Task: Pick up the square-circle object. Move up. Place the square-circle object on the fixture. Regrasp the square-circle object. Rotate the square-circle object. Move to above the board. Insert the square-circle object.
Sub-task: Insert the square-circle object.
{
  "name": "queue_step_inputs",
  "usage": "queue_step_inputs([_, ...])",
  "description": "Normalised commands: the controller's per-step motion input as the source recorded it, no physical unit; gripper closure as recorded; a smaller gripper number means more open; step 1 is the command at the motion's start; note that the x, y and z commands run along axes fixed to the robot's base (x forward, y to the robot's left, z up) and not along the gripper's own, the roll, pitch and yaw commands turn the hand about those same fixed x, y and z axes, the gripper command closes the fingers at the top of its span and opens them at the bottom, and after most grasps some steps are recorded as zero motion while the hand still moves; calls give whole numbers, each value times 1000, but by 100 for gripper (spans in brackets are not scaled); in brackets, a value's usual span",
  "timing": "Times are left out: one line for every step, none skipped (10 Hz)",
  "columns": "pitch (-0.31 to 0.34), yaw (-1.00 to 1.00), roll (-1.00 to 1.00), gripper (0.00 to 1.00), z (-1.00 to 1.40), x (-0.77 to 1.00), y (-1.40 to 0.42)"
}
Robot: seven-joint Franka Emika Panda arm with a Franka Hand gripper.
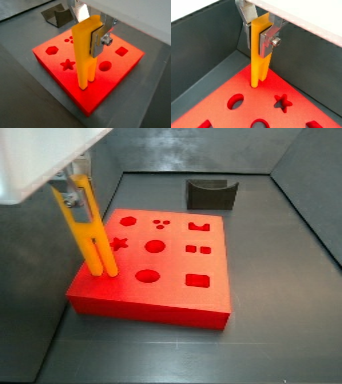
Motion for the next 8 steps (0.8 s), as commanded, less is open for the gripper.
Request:
queue_step_inputs([1, 83, 39, 100, -731, 523, 189])
queue_step_inputs([0, 0, 77, 100, -811, 426, 0])
queue_step_inputs([0, 0, 156, 100, -971, 337, -57])
queue_step_inputs([0, 0, 196, 100, -911, 309, -160])
queue_step_inputs([-1, 0, 250, 100, -806, 440, -194])
queue_step_inputs([0, -109, 317, 100, -709, 534, -200])
queue_step_inputs([0, -120, 357, 100, -646, 534, -151])
queue_step_inputs([0, -109, 394, 100, -557, 526, -83])
